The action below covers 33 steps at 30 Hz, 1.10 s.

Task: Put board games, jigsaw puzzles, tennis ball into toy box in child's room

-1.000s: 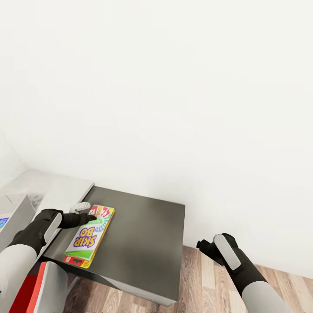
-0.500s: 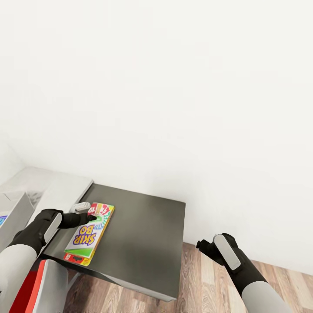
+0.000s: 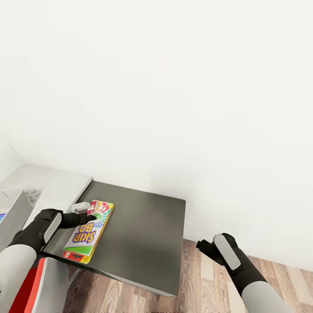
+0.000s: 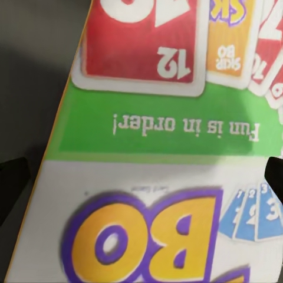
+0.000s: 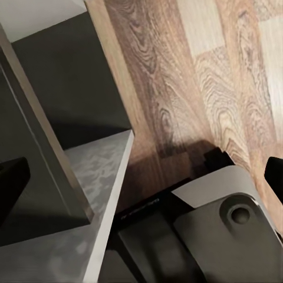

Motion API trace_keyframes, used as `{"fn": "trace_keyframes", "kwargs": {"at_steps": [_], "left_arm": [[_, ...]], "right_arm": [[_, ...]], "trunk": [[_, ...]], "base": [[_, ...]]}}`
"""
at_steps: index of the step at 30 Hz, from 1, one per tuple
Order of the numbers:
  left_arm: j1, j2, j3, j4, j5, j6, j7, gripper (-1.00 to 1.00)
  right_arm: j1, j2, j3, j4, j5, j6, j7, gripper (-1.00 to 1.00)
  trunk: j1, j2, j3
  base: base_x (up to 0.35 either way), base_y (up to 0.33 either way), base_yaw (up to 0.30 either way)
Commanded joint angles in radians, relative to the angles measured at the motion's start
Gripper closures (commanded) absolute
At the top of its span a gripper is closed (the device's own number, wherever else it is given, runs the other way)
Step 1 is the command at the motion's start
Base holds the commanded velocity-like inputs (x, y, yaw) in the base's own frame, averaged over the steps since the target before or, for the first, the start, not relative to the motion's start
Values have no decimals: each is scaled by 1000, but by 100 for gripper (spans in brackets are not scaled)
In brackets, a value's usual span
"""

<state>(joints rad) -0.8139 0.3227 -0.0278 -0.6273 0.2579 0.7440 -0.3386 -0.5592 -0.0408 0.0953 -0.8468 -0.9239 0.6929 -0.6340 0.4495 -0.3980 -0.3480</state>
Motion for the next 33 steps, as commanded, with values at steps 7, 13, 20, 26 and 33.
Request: {"fn": "trace_keyframes", "kwargs": {"at_steps": [7, 13, 20, 26, 33], "left_arm": [[-1, 1, -3, -1, 4, 5, 1, -100], [-1, 1, -3, -1, 4, 5, 1, -100], [-1, 1, -3, -1, 4, 5, 1, -100], [-1, 1, -3, -1, 4, 5, 1, -100], [-1, 1, -3, -1, 4, 5, 0, -100]], "right_arm": [[-1, -1, 5, -1, -10, 0, -10, -100], [-1, -1, 6, -1, -10, 0, -10, -100], [-1, -1, 6, -1, -10, 0, -10, -100], [-1, -1, 6, -1, -10, 0, -10, -100], [-1, -1, 5, -1, -10, 0, -10, -100]], "trunk": [[1, -2, -13], [1, -2, -19], [1, -2, -20], [1, -2, -20], [1, -2, -20]], "base": [[0, 0, 0], [-9, 0, 0], [-18, 0, 0], [-1, -132, 0], [0, -78, 0]]}}
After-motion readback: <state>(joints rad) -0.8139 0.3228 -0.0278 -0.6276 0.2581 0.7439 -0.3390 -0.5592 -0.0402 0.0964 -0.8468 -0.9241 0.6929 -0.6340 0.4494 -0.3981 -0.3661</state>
